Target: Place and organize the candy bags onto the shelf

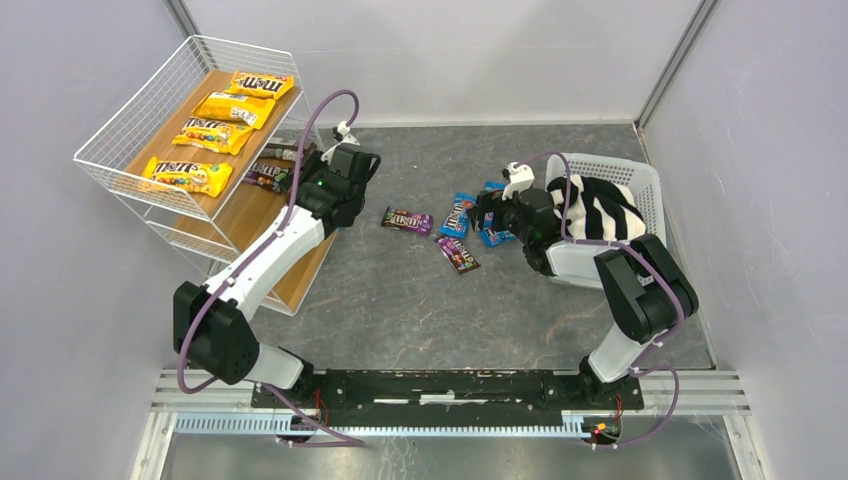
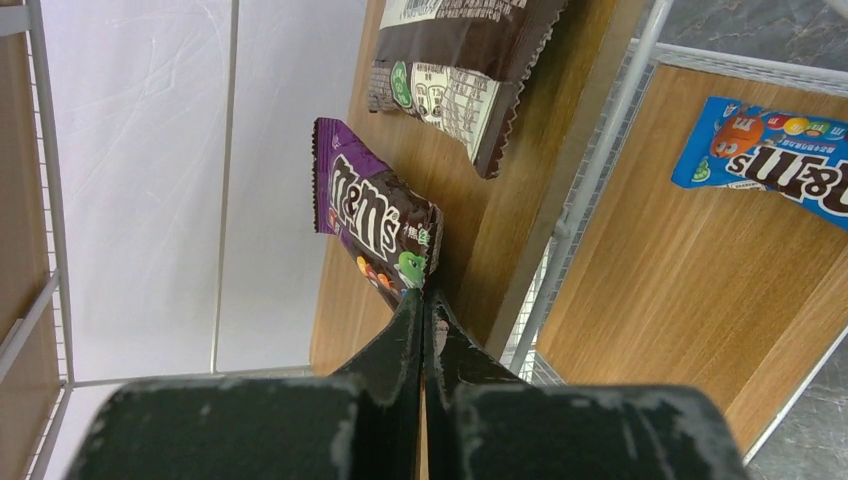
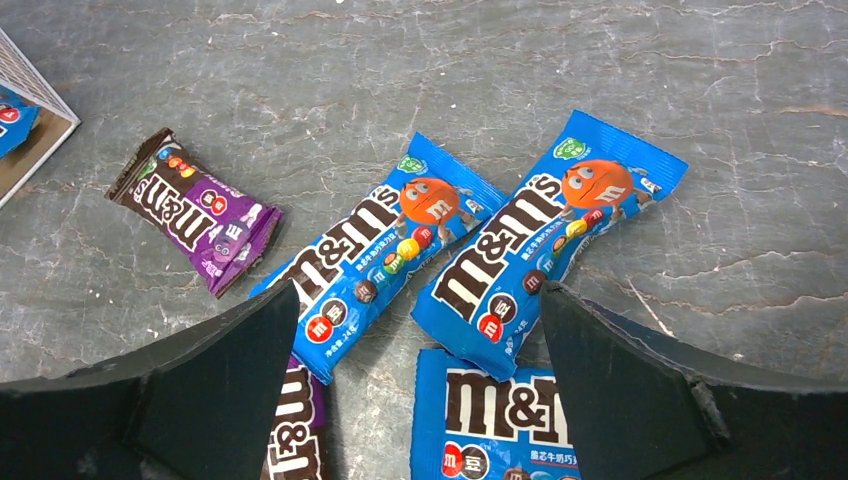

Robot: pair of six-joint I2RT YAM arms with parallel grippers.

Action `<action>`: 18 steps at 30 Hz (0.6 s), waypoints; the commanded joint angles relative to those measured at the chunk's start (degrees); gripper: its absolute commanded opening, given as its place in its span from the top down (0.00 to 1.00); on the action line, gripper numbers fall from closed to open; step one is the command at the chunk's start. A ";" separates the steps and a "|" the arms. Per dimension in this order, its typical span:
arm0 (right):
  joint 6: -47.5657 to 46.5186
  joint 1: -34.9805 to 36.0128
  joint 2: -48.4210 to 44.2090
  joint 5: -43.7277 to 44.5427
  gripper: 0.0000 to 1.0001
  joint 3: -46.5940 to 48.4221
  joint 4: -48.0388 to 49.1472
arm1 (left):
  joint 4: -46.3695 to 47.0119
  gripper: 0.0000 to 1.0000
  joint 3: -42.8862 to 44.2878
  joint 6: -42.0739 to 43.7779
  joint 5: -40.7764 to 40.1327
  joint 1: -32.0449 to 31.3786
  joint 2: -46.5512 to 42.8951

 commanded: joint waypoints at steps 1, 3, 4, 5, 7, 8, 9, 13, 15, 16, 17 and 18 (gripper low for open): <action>0.50 0.10 0.57 -0.71 0.02 2.05 1.69 | 4.29 0.98 -0.22 4.36 1.78 0.39 -1.52; 0.58 0.07 0.63 -0.78 0.02 2.12 1.72 | 4.54 0.98 -0.31 4.72 1.83 0.39 -1.30; 0.58 0.04 0.63 -0.82 0.02 2.12 1.72 | 4.49 0.98 -0.31 4.68 1.94 0.39 -1.25; 0.59 0.06 0.71 -0.82 0.02 2.16 1.72 | 4.53 0.98 -0.39 4.67 1.98 0.39 -1.20; 0.58 0.08 0.74 -0.89 0.02 2.20 1.72 | 4.56 0.97 -0.49 4.71 1.99 0.39 -1.23; 0.59 0.07 0.73 -0.91 0.02 2.21 1.72 | 4.61 0.97 -0.53 4.75 1.97 0.39 -1.31; 0.60 0.09 0.73 -0.89 0.02 2.21 1.64 | 4.78 0.96 -0.57 4.83 1.82 0.39 -1.45; 0.59 0.05 0.80 -0.97 0.02 2.29 1.71 | 5.16 0.78 -0.51 4.57 1.46 0.39 -2.26; 0.58 0.11 0.89 -1.08 0.02 2.36 1.67 | 5.10 0.69 -0.28 4.01 1.54 0.39 -2.89; 0.51 0.11 0.89 -1.17 0.02 2.38 1.62 | 4.76 0.65 -0.04 3.54 1.95 0.27 -3.32; 0.49 0.07 0.89 -1.15 0.02 2.38 1.63 | 4.05 0.61 0.24 2.90 2.69 0.30 -3.82; 0.29 0.05 0.81 -1.13 0.02 2.47 1.55 | 3.03 0.56 0.67 2.17 3.57 0.23 -4.20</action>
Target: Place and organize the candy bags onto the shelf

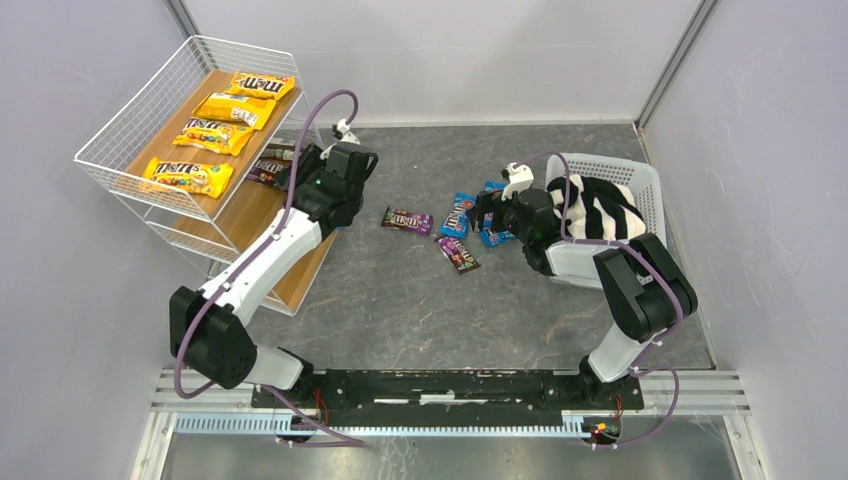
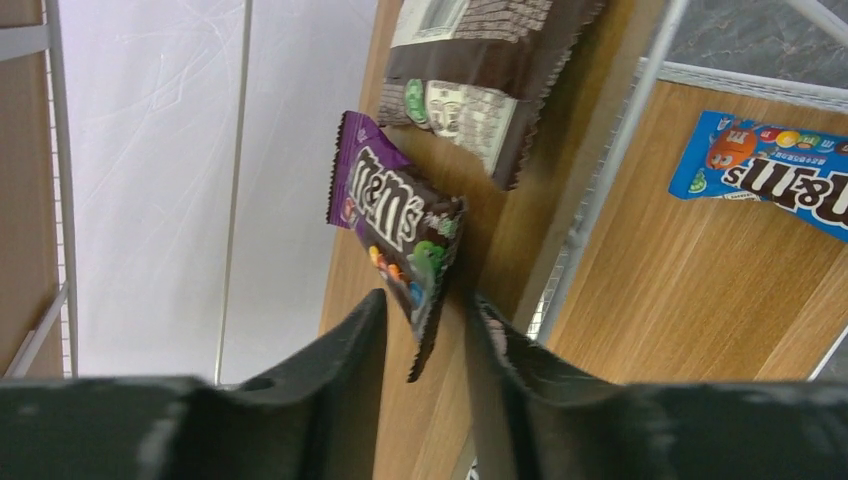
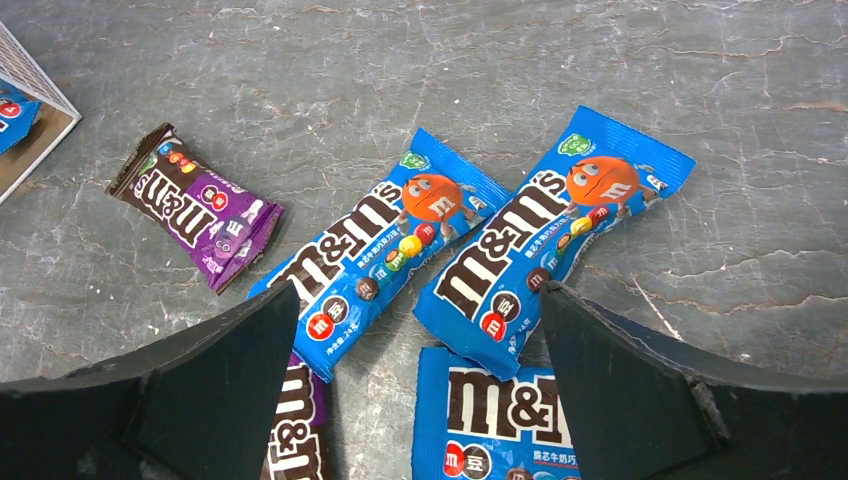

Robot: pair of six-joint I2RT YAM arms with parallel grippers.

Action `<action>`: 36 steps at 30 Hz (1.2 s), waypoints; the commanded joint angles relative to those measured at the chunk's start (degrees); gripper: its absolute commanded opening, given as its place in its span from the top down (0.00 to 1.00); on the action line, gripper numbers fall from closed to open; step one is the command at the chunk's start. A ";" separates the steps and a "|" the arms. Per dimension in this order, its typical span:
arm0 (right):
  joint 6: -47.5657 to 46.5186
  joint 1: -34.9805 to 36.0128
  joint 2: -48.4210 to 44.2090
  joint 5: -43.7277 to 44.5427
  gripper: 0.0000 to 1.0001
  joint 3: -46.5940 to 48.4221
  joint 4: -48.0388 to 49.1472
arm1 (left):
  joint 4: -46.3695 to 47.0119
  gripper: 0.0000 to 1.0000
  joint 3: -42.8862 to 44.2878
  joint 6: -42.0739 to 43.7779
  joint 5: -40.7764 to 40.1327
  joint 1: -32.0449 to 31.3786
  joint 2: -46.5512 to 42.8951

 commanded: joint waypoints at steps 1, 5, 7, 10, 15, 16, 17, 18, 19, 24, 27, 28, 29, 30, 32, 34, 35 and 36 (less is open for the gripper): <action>-0.05 0.10 0.30 -0.50 0.02 2.34 1.41 | -0.92 0.51 1.61 -1.69 3.17 0.02 -3.96; -0.14 0.03 0.31 -0.36 0.02 2.45 1.21 | -4.70 0.41 3.05 -4.95 7.54 -0.88 -5.75; -0.04 0.08 0.38 -0.50 0.02 2.51 1.22 | -6.63 0.40 3.65 -6.67 11.70 -1.41 -6.56; -0.16 0.10 0.39 -0.54 0.02 2.54 1.13 | -9.27 0.40 4.98 -9.83 19.65 -2.74 -8.13; -0.72 0.04 0.30 -0.12 0.02 2.69 0.63 | -9.68 0.39 6.21 -14.44 32.19 -7.36 -12.17; -1.02 0.07 0.30 0.11 0.02 2.79 0.31 | -9.68 0.39 6.73 -15.97 36.11 -8.01 -13.10; -1.40 0.07 0.26 0.28 0.02 2.89 0.02 | -9.39 0.38 7.12 -17.80 41.52 -8.38 -14.29; -1.63 0.09 0.23 0.55 0.02 2.91 -0.13 | -8.33 0.37 6.90 -19.80 46.34 -8.69 -15.56; -1.86 0.11 0.23 0.83 0.02 2.97 -0.19 | -6.82 0.34 6.14 -22.07 50.89 -8.96 -17.13; -2.30 0.08 0.15 1.29 0.02 2.99 -0.54 | 3.88 0.24 -4.24 -33.09 61.85 -11.57 -23.09; -2.76 0.10 -0.03 2.15 0.02 2.89 -0.98 | 4.67 0.24 -8.86 -35.17 56.36 -15.87 -20.39; -2.92 0.06 -0.15 2.43 0.02 2.89 -1.13 | 5.03 0.24 -10.21 -35.72 55.35 -17.64 -18.83; -3.19 0.10 -0.30 2.68 0.02 2.89 -1.22 | 5.74 0.24 -11.52 -36.21 54.70 -19.50 -17.19; -3.45 0.06 -0.43 2.79 0.02 2.97 -1.31 | 6.68 0.24 -12.63 -36.97 53.88 -21.25 -15.51; -4.15 0.03 -0.73 3.21 0.02 3.34 -2.02 | 10.48 0.24 -15.13 -38.96 52.77 -24.22 -12.55; -4.85 0.04 -0.86 3.56 0.02 4.20 -2.96 | 14.48 0.24 -17.19 -40.10 52.56 -26.62 -9.99; -5.26 0.10 -1.12 3.63 0.02 4.89 -3.72 | 15.83 0.24 -17.89 -39.92 51.63 -27.84 -8.65; -5.73 0.09 -1.40 3.74 0.02 5.72 -5.14 | 16.91 0.24 -18.01 -39.51 50.26 -29.08 -7.44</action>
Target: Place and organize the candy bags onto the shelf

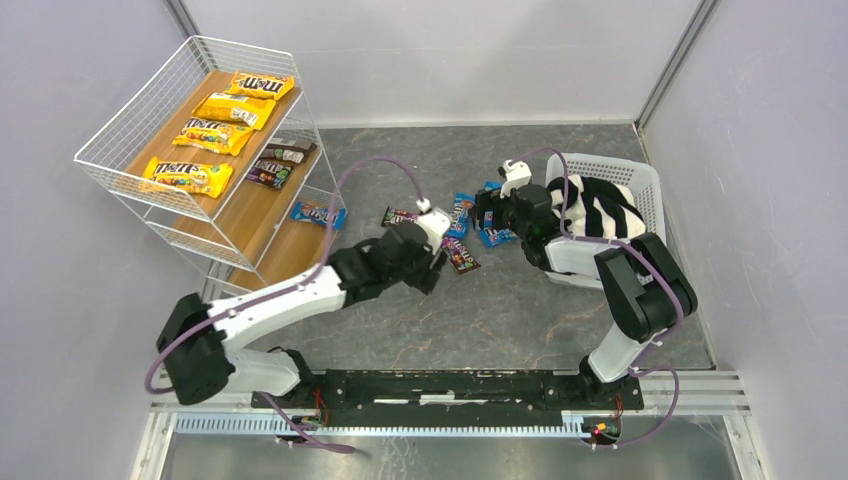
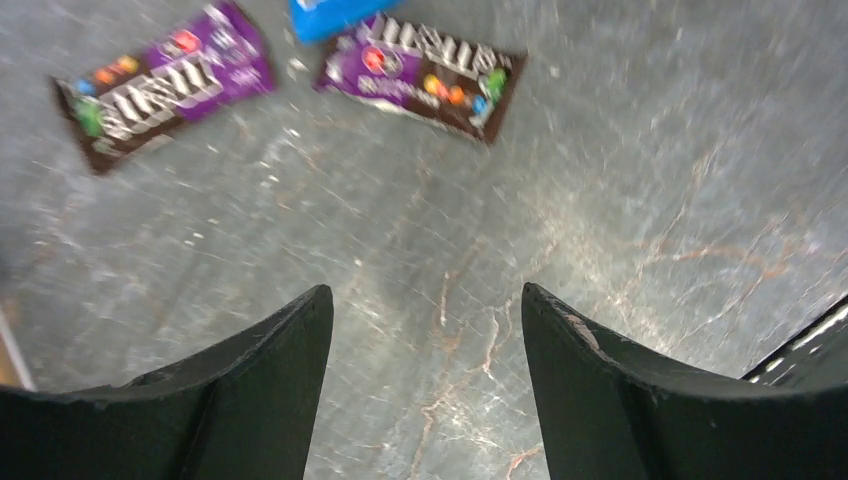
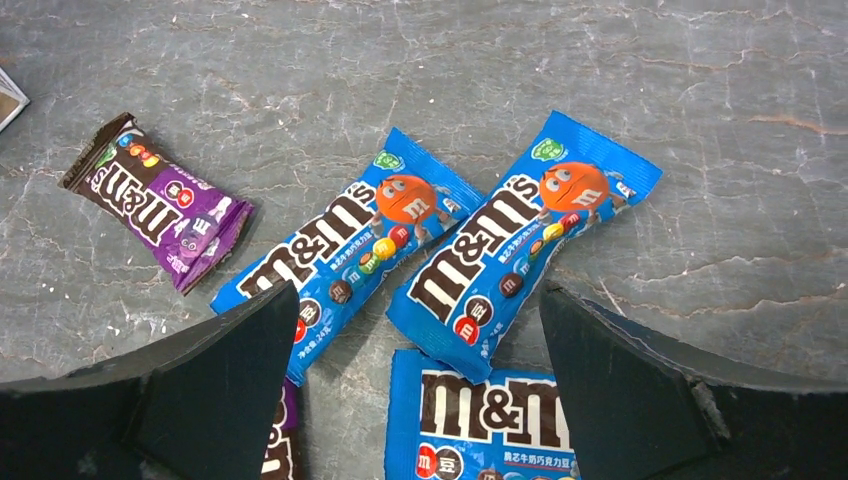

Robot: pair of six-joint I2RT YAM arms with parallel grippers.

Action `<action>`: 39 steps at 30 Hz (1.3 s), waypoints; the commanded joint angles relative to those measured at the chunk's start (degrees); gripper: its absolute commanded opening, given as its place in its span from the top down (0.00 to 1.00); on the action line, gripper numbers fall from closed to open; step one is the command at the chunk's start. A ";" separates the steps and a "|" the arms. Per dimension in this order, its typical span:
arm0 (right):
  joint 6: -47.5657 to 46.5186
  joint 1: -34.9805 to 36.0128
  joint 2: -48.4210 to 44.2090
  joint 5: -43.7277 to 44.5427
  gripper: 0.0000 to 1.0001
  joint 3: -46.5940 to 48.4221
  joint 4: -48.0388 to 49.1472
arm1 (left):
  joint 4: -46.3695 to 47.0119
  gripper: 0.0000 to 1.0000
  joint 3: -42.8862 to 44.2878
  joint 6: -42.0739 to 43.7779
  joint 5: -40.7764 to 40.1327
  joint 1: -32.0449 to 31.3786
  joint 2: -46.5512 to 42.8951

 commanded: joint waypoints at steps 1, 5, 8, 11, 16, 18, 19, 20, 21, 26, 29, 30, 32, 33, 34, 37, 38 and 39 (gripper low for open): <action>-2.75 -0.09 -2.18 1.46 0.02 5.67 -4.25 | 9.21 0.24 -1.63 -4.30 -4.35 -4.88 3.83; -4.35 -2.22 -8.82 0.91 0.02 10.25 -14.33 | 11.34 0.37 0.61 -0.77 0.16 -7.76 9.62; -7.36 -3.93 -16.27 2.59 0.02 9.11 -17.35 | 10.44 0.34 3.86 3.85 -1.56 -10.91 14.76; -7.84 -6.47 -22.56 3.93 0.02 5.23 -17.08 | 7.13 0.32 8.87 6.74 -6.04 -12.16 22.32; -6.01 -11.96 -30.69 5.72 0.02 -4.07 -11.59 | 1.39 0.30 18.89 14.55 -15.49 -15.61 34.19; -6.96 -12.48 -32.41 7.85 0.02 -6.08 -10.73 | -0.02 0.29 22.65 16.47 -19.18 -16.45 38.50; -7.43 -12.46 -32.63 8.89 0.02 -6.17 -11.11 | -0.80 0.29 24.18 16.99 -20.75 -16.63 40.60; -7.81 -12.59 -32.43 9.68 0.02 -6.12 -11.67 | -1.41 0.29 25.45 17.38 -21.95 -16.72 42.41; -8.03 -12.82 -32.34 10.13 0.02 -6.31 -11.87 | -2.01 0.29 26.71 17.81 -22.99 -16.79 44.02; -6.02 -13.60 -32.89 11.30 0.02 -8.49 -10.52 | -5.04 0.29 30.76 19.26 -28.87 -16.94 49.95; -5.14 -13.62 -32.08 11.41 0.02 -9.43 -9.47 | -5.68 0.30 31.57 19.59 -29.80 -16.90 51.05; -4.90 -13.64 -31.90 11.51 0.02 -9.60 -9.30 | -5.70 0.30 31.55 19.85 -29.95 -16.90 51.14; -4.50 -13.67 -31.96 11.64 0.02 -10.03 -8.82 | -5.74 0.33 31.65 20.45 -30.49 -16.85 51.78; -4.38 -13.66 -32.13 11.77 0.02 -10.22 -8.53 | -5.91 0.34 31.76 20.76 -30.69 -16.87 52.13; -4.32 -13.74 -32.23 11.96 0.02 -10.37 -8.43 | -6.20 0.36 31.87 20.92 -30.60 -16.83 52.44; -4.08 -13.67 -32.33 12.90 0.02 -10.74 -8.29 | -7.36 0.43 32.06 21.17 -30.28 -16.59 53.23; -4.04 -13.72 -32.41 13.12 0.02 -10.85 -8.12 | -7.56 0.46 31.97 21.11 -30.29 -16.25 53.59; -3.94 -13.72 -32.42 13.23 0.02 -10.94 -8.09 | -7.83 0.47 32.03 21.04 -30.33 -16.08 53.76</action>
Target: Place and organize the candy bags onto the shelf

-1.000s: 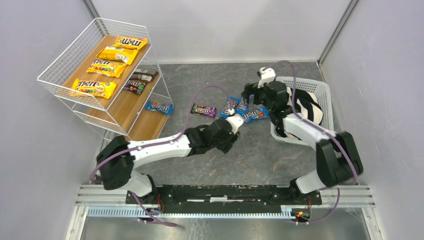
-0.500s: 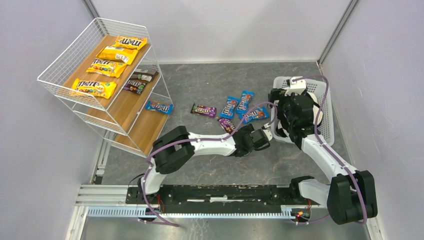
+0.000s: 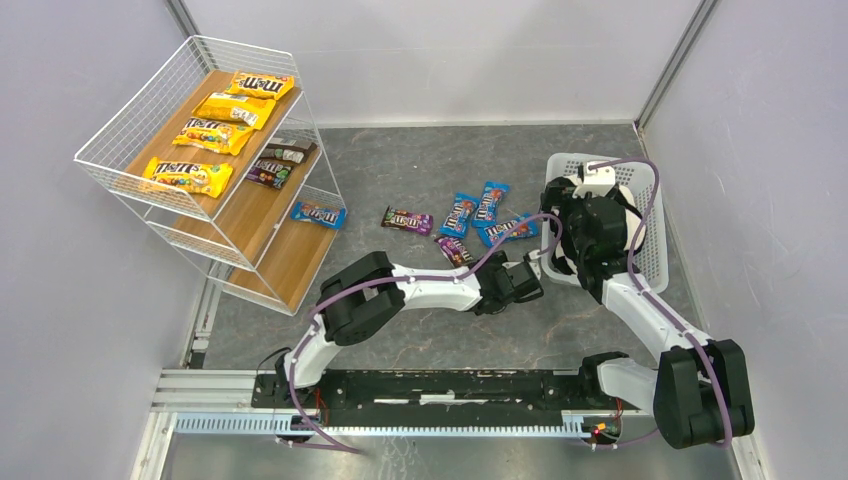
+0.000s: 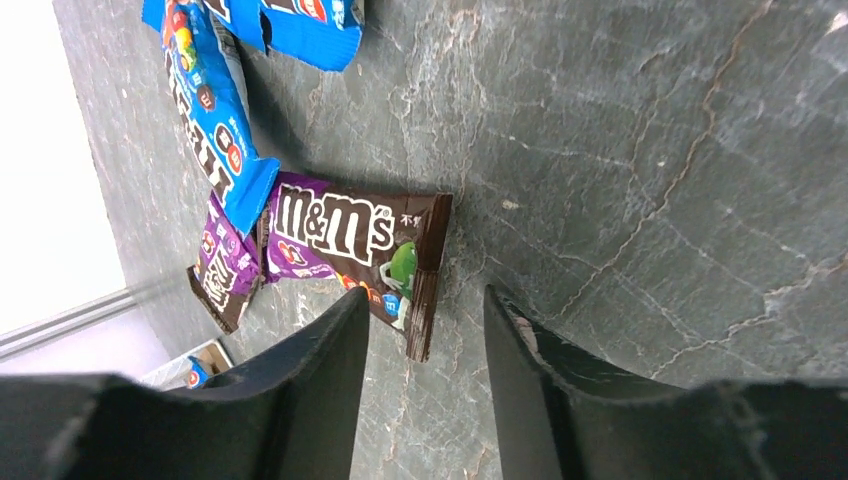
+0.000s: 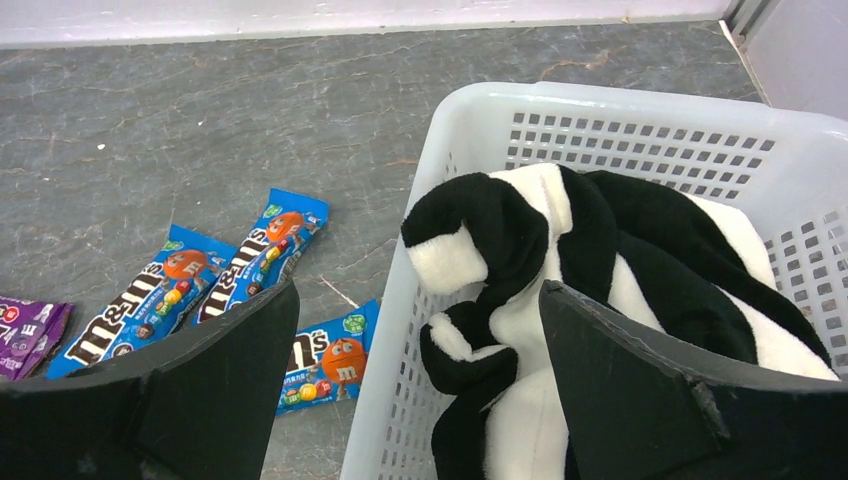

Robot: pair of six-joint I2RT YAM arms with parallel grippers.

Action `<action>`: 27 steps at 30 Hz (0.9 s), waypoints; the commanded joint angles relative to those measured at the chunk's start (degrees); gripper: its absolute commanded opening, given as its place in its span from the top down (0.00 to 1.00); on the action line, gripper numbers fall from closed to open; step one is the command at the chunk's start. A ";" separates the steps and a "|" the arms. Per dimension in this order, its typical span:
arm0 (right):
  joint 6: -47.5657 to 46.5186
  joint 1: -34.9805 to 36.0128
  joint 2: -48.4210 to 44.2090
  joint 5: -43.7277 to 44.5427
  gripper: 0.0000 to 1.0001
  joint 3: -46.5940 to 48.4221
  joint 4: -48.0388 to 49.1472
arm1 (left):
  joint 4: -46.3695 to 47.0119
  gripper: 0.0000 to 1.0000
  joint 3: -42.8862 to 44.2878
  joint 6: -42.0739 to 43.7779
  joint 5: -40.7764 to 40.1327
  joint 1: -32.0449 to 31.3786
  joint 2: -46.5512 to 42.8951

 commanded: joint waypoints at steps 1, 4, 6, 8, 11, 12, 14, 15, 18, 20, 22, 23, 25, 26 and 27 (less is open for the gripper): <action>1.11 -0.24 -0.51 1.99 0.02 -0.47 3.74 | -2.82 0.49 1.57 1.89 -0.56 1.06 2.52; 1.58 -0.25 -0.53 1.90 0.02 -0.82 4.18 | -3.89 0.54 3.00 1.80 -0.93 1.20 3.73; 1.79 -0.34 -0.63 2.44 0.02 -1.17 4.45 | -4.71 0.55 4.30 1.75 -0.91 1.19 4.34; 1.77 -0.34 -0.71 2.96 0.02 -1.40 4.54 | -5.05 0.60 5.16 1.81 -1.10 1.18 4.63; 1.50 -0.25 -0.86 3.50 0.02 -1.70 4.84 | -5.47 0.69 6.32 2.05 -1.23 1.25 4.88; 1.46 -0.29 -0.88 3.52 0.02 -1.88 5.13 | -5.58 0.71 6.44 2.20 -1.35 1.25 4.90; 1.50 -0.34 -0.87 3.51 0.02 -2.28 5.63 | -5.55 0.77 6.58 2.58 -1.69 1.26 4.46; 1.54 -0.26 -0.88 3.58 0.02 -2.47 5.84 | -5.60 0.83 6.66 2.59 -1.93 1.26 4.15; 1.66 -0.34 -0.92 3.50 0.02 -2.83 6.43 | -7.61 0.98 7.53 1.53 -2.49 1.22 2.48; 1.72 -0.28 -0.88 3.51 0.02 -3.10 6.88 | -9.39 0.98 8.08 0.14 -2.36 1.10 0.29; 1.85 -0.34 -0.66 3.36 0.02 -3.53 7.58 | -11.21 0.98 7.98 -1.77 -1.55 1.12 -2.90; 1.81 -0.31 -0.54 3.32 0.02 -3.68 7.93 | -11.91 0.98 7.39 -2.62 -1.16 1.13 -4.83; 1.97 -0.35 -0.45 3.18 0.02 -3.90 8.28 | -13.20 0.98 5.75 -4.44 -0.70 1.12 -9.62; 1.92 -0.30 -0.50 3.18 0.02 -3.90 8.37 | -14.11 0.98 4.89 -5.86 -0.61 1.14 -12.06; 2.03 -0.32 -0.53 3.12 0.02 -3.91 8.32 | -15.03 0.98 4.13 -7.18 -0.71 1.16 -14.63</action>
